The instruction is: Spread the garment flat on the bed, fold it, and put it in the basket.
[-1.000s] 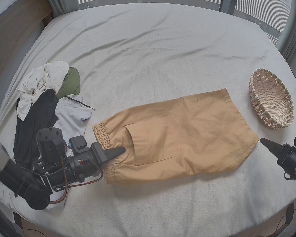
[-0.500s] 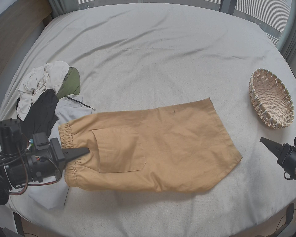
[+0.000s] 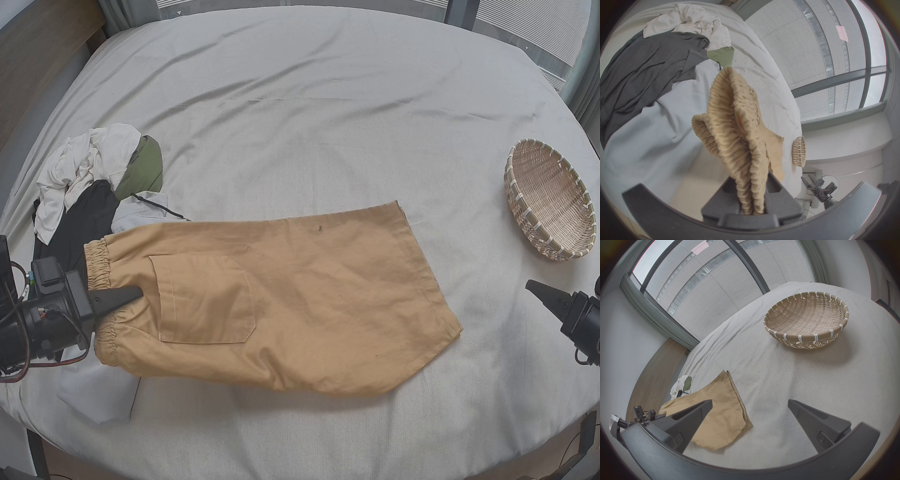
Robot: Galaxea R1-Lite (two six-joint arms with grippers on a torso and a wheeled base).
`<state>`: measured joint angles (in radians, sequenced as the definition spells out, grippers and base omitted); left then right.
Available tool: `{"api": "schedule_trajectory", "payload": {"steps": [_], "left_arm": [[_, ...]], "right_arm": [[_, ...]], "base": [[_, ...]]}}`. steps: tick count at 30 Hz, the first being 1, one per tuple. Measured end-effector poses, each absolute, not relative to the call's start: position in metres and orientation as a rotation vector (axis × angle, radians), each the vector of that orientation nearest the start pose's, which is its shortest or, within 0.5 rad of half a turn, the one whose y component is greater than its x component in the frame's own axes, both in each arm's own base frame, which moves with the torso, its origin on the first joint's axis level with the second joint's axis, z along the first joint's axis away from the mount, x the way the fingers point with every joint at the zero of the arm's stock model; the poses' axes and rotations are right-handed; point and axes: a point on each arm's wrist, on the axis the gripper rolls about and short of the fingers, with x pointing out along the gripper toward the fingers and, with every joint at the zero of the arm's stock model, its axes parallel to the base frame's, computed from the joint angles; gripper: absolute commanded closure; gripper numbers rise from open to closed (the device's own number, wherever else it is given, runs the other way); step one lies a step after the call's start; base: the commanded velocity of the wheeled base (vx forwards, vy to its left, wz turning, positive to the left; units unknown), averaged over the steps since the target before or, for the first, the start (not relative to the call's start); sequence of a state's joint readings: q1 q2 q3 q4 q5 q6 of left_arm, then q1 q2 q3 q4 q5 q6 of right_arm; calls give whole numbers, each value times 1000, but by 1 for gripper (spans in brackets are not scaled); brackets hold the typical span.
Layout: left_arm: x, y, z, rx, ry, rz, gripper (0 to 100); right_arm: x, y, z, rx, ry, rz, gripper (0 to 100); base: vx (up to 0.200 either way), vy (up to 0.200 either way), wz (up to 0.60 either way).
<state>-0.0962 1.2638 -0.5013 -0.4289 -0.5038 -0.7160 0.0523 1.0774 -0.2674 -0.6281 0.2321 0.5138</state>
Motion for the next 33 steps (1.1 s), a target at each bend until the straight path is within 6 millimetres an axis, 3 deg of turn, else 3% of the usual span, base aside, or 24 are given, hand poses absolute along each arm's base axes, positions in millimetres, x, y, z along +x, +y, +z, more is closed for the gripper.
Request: {"api": "schedule_trajectory", "payload": {"steps": [11,28,33], "left_arm": [[192,-63,197,-684,543,-537,100],[211,-160,242,-597,482,-798,100],[214,-186,245,-585,495,-864,100]], "right_arm": [[134,13,169,525,266,235,0],[135,15,168,526,283,260,0],[136,16,167,525,287,263,0]], "base": [[0,0,0],[0,0,0],[0,0,0]]}}
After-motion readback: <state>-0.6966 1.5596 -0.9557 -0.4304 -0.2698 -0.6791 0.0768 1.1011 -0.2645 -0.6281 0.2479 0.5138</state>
